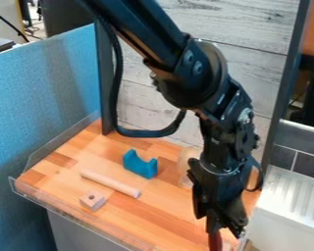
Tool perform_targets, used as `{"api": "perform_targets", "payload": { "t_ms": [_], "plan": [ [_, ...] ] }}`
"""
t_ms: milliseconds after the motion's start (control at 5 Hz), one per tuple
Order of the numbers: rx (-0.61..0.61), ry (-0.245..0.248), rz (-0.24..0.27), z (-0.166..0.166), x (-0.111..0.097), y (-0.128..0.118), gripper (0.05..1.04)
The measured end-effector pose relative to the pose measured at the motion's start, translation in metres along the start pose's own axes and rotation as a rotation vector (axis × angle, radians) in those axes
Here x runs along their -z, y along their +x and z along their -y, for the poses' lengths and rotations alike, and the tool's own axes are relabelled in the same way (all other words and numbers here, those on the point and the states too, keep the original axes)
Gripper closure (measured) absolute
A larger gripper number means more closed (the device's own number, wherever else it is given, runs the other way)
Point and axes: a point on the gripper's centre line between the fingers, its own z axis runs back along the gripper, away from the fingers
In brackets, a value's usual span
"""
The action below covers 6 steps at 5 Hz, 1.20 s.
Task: Put the brown object on top of cube on right
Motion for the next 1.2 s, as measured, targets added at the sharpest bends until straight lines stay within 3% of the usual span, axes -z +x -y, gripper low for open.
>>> {"api": "perform_targets", "payload": {
  "t_ms": [1200],
  "plan": [
    [0.017, 0.032, 0.025, 0.0056, 0.006, 0.0074, 0.789]
  ]
}}
